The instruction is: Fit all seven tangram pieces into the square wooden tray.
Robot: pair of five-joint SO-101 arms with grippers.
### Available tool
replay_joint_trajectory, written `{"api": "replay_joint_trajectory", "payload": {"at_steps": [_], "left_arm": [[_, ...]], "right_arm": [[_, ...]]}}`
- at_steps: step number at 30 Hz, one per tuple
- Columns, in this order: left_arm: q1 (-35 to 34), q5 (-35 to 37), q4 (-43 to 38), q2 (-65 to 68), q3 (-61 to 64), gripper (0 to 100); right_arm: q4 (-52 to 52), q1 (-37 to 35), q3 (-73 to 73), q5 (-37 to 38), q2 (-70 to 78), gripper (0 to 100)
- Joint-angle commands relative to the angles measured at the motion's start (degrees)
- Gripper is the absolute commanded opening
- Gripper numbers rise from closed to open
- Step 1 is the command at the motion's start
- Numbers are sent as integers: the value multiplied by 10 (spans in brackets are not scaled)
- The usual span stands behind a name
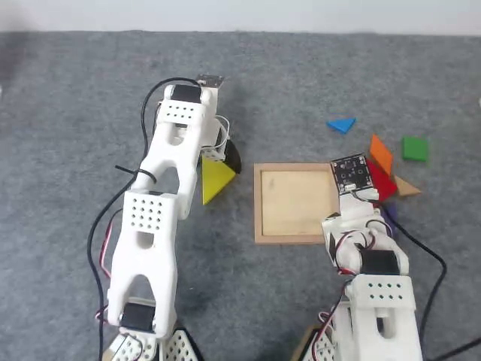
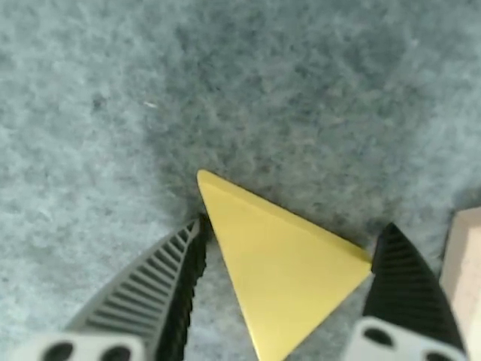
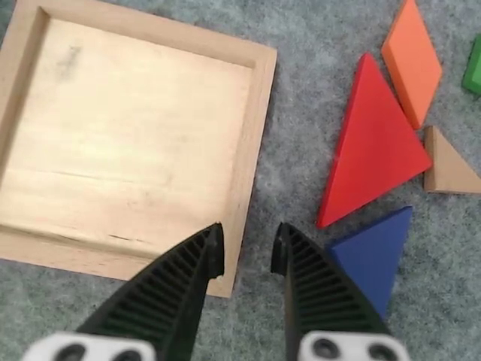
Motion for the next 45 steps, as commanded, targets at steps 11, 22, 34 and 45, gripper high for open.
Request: {"api": "replay_joint_trajectory", "payload": {"at_steps": [11, 22, 34, 45], "left_arm": [[-18, 6, 4, -110, 112, 309], [19, -14, -112, -222, 304, 320], [-8, -77, -178, -246, 354, 355], [2, -76, -178, -230, 356, 321]], "right_arm": [[-9, -1, -6, 11, -15, 127], [-9, -1, -7, 11, -15, 127], [-9, -1, -6, 11, -15, 127], [-9, -1, -6, 11, -15, 126]]}}
